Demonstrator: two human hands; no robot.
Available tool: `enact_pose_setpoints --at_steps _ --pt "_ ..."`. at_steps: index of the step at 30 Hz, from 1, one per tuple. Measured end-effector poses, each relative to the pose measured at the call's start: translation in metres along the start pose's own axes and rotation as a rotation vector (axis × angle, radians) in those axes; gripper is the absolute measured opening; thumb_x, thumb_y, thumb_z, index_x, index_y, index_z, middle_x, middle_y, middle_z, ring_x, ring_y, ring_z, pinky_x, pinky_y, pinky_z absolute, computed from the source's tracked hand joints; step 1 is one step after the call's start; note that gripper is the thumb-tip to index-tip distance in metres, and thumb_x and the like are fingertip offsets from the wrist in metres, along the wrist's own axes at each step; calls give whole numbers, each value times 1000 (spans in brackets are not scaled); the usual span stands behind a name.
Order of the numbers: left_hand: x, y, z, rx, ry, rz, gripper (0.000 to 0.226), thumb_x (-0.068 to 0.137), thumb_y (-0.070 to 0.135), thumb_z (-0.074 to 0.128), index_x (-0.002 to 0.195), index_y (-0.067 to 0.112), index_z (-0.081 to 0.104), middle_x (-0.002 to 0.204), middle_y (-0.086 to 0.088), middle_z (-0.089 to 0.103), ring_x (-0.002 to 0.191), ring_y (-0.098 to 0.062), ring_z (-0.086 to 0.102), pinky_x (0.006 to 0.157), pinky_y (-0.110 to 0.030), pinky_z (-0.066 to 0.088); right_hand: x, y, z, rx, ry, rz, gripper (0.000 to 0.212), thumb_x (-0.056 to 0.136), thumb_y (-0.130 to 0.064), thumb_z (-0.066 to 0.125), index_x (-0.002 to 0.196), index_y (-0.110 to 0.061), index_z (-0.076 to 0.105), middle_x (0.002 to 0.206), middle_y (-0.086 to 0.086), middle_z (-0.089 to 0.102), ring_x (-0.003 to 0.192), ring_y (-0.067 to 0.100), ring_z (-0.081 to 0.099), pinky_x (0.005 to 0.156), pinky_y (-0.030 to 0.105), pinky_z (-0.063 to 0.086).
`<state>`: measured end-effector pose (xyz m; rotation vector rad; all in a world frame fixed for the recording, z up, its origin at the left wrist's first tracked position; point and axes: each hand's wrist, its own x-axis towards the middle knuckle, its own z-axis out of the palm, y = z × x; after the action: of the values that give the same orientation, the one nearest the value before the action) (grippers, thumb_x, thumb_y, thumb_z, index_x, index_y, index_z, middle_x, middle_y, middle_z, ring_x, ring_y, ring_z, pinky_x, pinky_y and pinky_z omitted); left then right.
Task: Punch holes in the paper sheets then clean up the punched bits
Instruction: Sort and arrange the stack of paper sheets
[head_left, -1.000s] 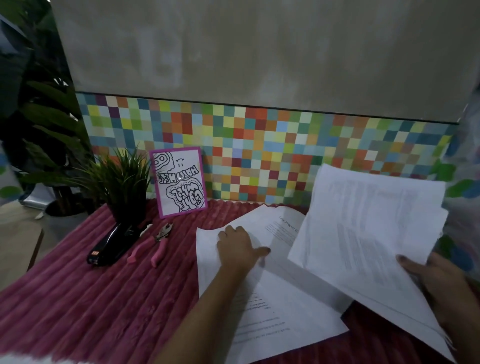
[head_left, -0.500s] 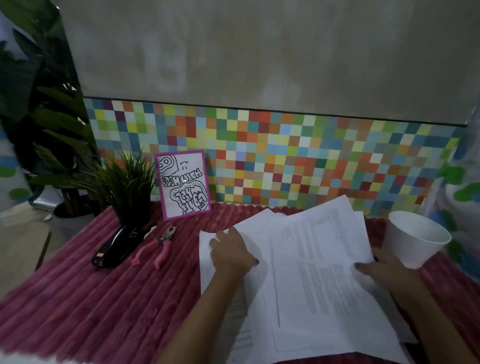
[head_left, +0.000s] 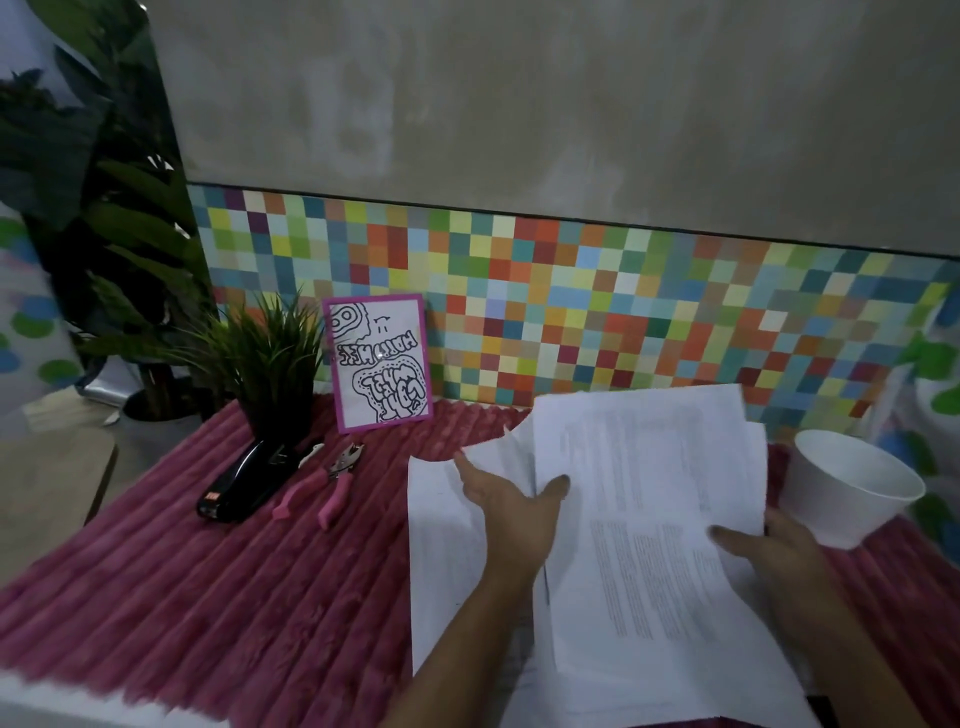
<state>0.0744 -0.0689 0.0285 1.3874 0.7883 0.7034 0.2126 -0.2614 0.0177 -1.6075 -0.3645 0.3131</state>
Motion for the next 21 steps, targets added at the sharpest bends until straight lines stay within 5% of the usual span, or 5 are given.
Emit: enact_pose_setpoints --at_steps 3,7,14,18,21 --pt "3 3 1 -76 -60 -129 127 70 16 86 151 15 -11 153 -6 22 144 -27 25 116 -35 27 1 1 -1 173 -38 14 33 84 13 56 109 -7 64 96 5 76 80 22 74 61 31 58" --pt "5 2 -3 -38 -248 -81 44 78 1 76 117 10 56 101 5 63 103 -21 62 70 -14 51 6 1 -6 226 -168 59 39 84 14 53 114 -9 63 105 10 75 89 29 73 63 35 60" --pt "5 7 -14 -104 -392 53 33 87 3 66 111 23 56 99 15 63 91 -4 60 75 -15 50 15 -16 -14 27 -377 203 48 76 0 68 123 -6 61 114 13 72 99 32 71 73 41 59" --pt "1 -5 -9 204 83 119 40 82 12 66 120 19 56 134 -3 51 128 -25 48 99 -35 48 18 -18 -11 -92 -356 242 61 53 0 88 110 3 66 98 15 75 82 29 74 56 28 58" --pt "-8 0 -14 258 221 -151 93 76 20 78 149 10 21 161 -12 -1 148 -35 7 116 -44 24 20 -11 -8 -95 -290 175 77 38 -15 98 106 0 66 86 7 77 73 20 74 53 24 56"
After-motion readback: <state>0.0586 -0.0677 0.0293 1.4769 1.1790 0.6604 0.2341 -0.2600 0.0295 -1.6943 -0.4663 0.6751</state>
